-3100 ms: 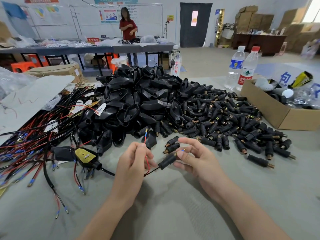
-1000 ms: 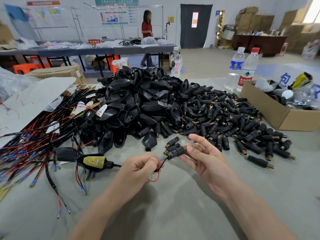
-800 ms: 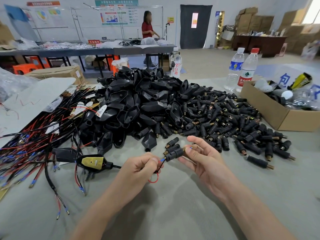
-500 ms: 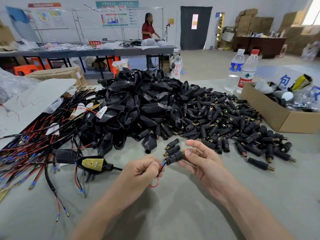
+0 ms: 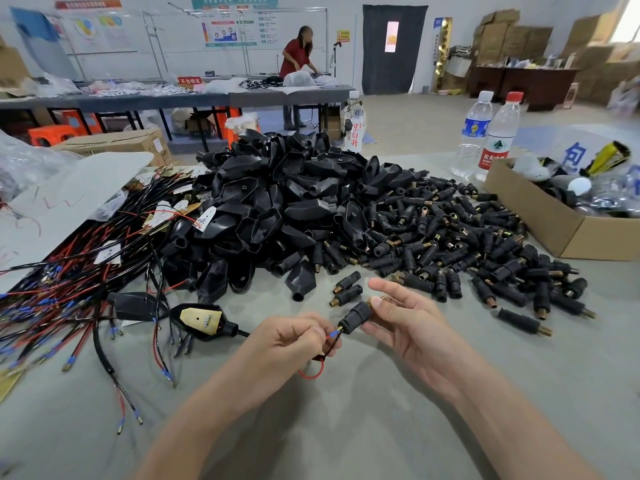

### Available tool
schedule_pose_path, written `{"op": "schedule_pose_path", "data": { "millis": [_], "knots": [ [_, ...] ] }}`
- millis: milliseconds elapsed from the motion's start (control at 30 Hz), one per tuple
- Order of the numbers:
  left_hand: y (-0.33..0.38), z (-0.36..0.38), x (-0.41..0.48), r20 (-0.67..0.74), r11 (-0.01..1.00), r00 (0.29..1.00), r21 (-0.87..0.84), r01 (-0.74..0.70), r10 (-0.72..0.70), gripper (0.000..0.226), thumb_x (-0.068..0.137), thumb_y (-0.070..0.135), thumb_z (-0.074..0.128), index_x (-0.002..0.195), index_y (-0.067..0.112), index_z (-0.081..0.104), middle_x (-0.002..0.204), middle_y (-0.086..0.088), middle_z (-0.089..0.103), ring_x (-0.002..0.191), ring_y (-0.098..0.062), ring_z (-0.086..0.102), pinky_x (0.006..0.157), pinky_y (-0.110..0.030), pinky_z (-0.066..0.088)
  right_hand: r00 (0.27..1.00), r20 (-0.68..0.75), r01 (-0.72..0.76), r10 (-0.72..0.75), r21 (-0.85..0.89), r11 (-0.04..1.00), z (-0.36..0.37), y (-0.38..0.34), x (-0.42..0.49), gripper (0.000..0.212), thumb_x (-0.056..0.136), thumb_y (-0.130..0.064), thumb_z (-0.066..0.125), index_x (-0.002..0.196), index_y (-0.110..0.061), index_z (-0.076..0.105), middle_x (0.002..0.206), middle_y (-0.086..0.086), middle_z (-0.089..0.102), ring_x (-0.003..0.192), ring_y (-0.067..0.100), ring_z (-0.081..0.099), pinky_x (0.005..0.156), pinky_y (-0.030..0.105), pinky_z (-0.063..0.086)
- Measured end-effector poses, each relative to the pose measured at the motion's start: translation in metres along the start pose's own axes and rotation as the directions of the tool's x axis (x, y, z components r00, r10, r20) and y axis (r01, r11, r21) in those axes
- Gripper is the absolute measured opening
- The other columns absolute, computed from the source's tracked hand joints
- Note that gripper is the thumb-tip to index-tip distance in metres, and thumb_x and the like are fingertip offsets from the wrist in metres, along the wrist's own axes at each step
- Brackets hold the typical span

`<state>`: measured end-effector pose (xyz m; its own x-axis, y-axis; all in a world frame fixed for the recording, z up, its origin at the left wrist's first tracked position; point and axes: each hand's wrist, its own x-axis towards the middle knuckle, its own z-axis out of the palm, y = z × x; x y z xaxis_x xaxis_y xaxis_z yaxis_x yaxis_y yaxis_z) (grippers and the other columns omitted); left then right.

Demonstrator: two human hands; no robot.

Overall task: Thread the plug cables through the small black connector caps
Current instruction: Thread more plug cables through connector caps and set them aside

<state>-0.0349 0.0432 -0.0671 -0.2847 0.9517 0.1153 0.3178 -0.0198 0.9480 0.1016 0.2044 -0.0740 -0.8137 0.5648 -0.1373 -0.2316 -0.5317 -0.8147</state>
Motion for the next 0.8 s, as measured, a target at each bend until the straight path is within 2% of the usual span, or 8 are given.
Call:
{"op": "schedule_pose_path", "data": {
  "millis": [67,167,267,333,433,567,700,800],
  "knots": [
    [-0.0001,0.0006,-0.0003,-0.004,1.000,1.000,0.009,0.003,-0.003,0.034,0.089,0.029,0.047,0.066,0.021,0.071,0.090,0.010,0.067,0.084,-0.005,0.061,0.075,-0.019,0.045,1.000,-0.006,-0.018,0.018,0.004,1.000,-0.0011,0.0011,0.0004,0.034,0.072,-0.003,0.069,0.106,-0.006,0.072,0.093,0.015,0.072,0.080,0.022,0.074,0.064,0.026,0.060],
    [-0.0035,0.0007,-0.0004,-0.018,1.000,1.000,0.026,-0.002,0.002,0.037,0.083,0.040,0.048,0.071,0.011,0.067,0.091,0.010,0.068,0.083,-0.007,0.061,0.075,-0.027,0.048,0.999,0.000,-0.034,0.034,-0.002,0.999,-0.0017,0.0027,0.0012,0.022,0.072,-0.004,0.070,0.089,-0.013,0.080,0.094,0.016,0.073,0.079,0.022,0.073,0.064,0.026,0.060],
    [-0.0059,0.0022,-0.0003,-0.037,0.999,0.999,0.044,-0.022,0.024,0.040,0.083,0.040,0.049,0.065,0.006,0.059,0.091,0.010,0.066,0.078,-0.013,0.056,0.070,-0.030,0.043,0.999,-0.004,-0.035,0.035,-0.024,0.999,-0.0033,0.0042,0.0033,0.021,0.070,-0.005,0.071,0.084,-0.018,0.081,0.090,0.014,0.073,0.078,0.021,0.072,0.066,0.027,0.060],
    [-0.0052,0.0037,-0.0004,-0.066,0.998,0.997,0.059,-0.033,0.037,0.035,0.081,0.038,0.051,0.060,0.011,0.057,0.090,0.011,0.063,0.075,-0.015,0.053,0.069,-0.028,0.042,0.999,-0.018,-0.041,0.040,-0.029,0.999,-0.0040,0.0051,0.0045,0.021,0.069,-0.006,0.072,0.083,-0.019,0.081,0.088,0.015,0.072,0.075,0.021,0.072,0.065,0.027,0.060],
    [-0.0020,0.0058,-0.0020,-0.095,0.990,0.993,0.130,-0.055,0.068,0.030,0.080,0.038,0.052,0.053,0.024,0.052,0.091,0.014,0.061,0.071,-0.012,0.053,0.071,-0.021,0.043,0.999,-0.027,-0.044,0.043,-0.053,0.998,-0.0036,0.0056,0.0040,0.020,0.069,-0.006,0.072,0.081,-0.019,0.081,0.085,0.014,0.071,0.070,0.019,0.071,0.065,0.027,0.060],
    [-0.0014,0.0070,-0.0026,-0.124,0.983,0.989,0.172,-0.061,0.083,0.034,0.083,0.036,0.055,0.055,0.016,0.054,0.090,0.013,0.062,0.072,-0.023,0.057,0.071,-0.018,0.045,0.999,-0.035,-0.022,0.019,-0.106,0.994,-0.0034,0.0058,0.0025,0.025,0.084,0.002,0.067,0.080,-0.019,0.080,0.081,0.011,0.069,0.070,0.019,0.070,0.064,0.027,0.060],
    [-0.0040,0.0095,-0.0004,-0.191,0.978,0.980,0.210,-0.013,0.054,0.038,0.096,0.013,0.060,0.059,0.009,0.052,0.085,0.007,0.062,0.059,-0.010,0.058,0.064,-0.015,0.045,1.000,-0.017,-0.023,0.022,-0.093,0.995,-0.0006,0.0072,0.0020,0.019,0.087,0.004,0.065,0.090,-0.011,0.076,0.081,0.011,0.068,0.074,0.022,0.071,0.065,0.027,0.060],
    [-0.0033,0.0080,0.0007,-0.226,0.977,0.974,0.207,0.054,-0.006,0.034,0.098,0.028,0.060,0.066,0.017,0.056,0.072,0.005,0.060,0.060,-0.007,0.062,0.063,-0.017,0.047,1.000,-0.028,-0.006,0.005,-0.061,0.998,0.0004,0.0065,0.0016,0.019,0.088,0.006,0.062,0.099,-0.008,0.069,0.084,0.013,0.070,0.078,0.023,0.073,0.065,0.027,0.060]
  ]
}}
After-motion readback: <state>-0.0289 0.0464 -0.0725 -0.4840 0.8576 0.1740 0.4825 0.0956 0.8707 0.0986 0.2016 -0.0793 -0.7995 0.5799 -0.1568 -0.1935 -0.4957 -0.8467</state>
